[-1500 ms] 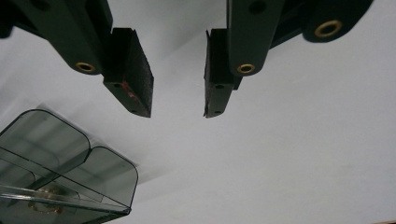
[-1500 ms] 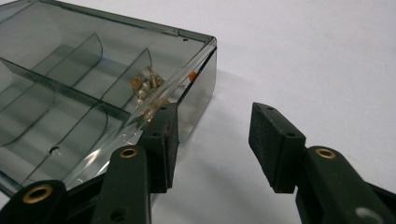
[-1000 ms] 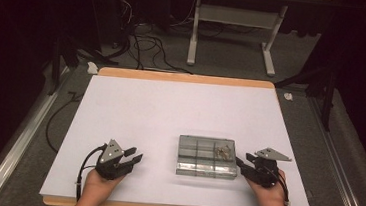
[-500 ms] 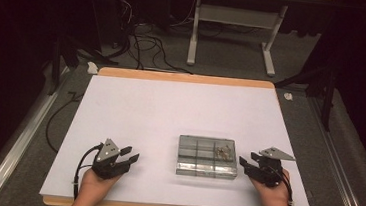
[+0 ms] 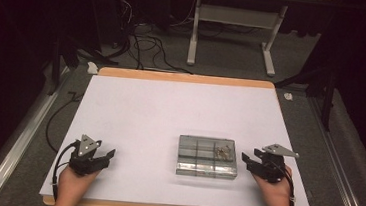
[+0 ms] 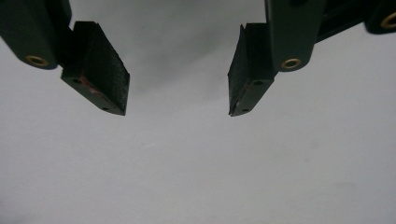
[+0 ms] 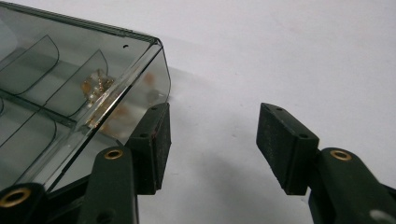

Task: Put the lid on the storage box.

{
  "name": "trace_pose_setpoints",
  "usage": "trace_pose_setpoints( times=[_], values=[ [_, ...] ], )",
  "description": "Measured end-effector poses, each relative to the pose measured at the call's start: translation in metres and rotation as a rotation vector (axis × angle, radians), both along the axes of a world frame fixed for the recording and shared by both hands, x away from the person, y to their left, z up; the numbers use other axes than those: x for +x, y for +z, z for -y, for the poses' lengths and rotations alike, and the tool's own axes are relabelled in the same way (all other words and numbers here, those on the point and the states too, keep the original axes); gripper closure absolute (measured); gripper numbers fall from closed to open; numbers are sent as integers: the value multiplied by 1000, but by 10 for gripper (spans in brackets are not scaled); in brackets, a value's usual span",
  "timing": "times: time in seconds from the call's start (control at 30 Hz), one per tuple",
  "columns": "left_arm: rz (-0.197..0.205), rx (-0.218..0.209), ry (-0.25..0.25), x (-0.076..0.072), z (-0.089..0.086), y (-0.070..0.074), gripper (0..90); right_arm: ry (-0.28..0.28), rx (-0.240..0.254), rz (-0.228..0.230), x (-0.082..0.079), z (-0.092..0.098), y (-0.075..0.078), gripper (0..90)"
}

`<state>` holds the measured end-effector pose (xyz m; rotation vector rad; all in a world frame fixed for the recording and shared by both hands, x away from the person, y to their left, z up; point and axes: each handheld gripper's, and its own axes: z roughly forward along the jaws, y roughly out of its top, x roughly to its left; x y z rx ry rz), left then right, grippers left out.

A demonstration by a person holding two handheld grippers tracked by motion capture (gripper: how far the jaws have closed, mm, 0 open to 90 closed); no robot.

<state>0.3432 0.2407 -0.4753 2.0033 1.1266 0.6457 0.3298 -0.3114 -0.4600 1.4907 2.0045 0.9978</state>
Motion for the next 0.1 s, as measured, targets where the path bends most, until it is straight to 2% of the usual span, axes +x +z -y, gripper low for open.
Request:
trace_pose_setpoints(
  times=[0.1],
  values=[
    [-19,-7,-11,3,-2,-2,336,1,0,4,1,1,0,455]
  ],
)
